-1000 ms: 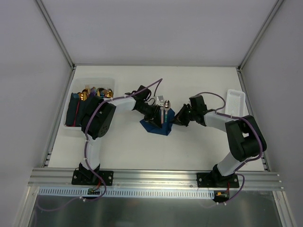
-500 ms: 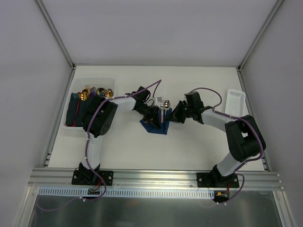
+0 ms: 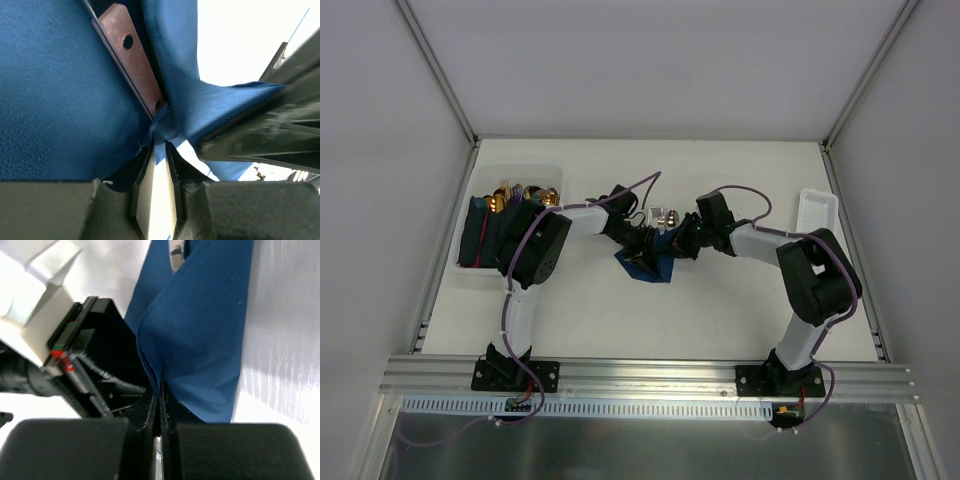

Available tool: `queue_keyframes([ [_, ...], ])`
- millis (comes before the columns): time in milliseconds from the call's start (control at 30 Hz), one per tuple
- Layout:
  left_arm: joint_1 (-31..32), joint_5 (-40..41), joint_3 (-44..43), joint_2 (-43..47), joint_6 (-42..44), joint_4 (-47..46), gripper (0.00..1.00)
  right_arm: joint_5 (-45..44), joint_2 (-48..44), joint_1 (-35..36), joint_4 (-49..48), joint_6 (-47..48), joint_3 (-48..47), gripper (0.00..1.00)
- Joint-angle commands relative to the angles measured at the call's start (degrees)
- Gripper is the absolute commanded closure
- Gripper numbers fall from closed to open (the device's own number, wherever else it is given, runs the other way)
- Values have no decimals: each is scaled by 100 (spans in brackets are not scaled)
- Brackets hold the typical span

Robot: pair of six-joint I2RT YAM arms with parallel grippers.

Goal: Place the utensils on the paper napkin and roll it up

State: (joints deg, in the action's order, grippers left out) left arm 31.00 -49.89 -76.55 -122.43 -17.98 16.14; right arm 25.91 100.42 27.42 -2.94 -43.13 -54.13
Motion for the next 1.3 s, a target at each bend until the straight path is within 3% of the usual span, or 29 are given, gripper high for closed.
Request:
queue_keyframes([
  [0, -112, 15, -62, 123, 66, 12, 85, -51, 170, 62, -181, -169, -230, 100],
  [233, -445, -328, 290, 755, 110, 21, 80, 1, 469, 88, -400, -239, -160, 100],
  [467, -534, -66, 817, 1739, 365, 21, 75, 89, 592, 97, -576, -283, -168, 100],
  [533, -578, 5, 783, 1784, 348, 21, 75, 151, 636, 97, -629, -318, -212, 89],
  [567, -613, 75, 695, 1767, 295, 21, 75, 186, 645, 114, -698, -336, -212, 77],
  [767, -798, 164, 46, 1503, 31, -23, 75, 274, 707, 150, -796, -362, -300, 51],
  [1267, -640, -65, -1080, 326, -259, -32, 72, 546, 909, 185, -1533, -617, -72, 24],
])
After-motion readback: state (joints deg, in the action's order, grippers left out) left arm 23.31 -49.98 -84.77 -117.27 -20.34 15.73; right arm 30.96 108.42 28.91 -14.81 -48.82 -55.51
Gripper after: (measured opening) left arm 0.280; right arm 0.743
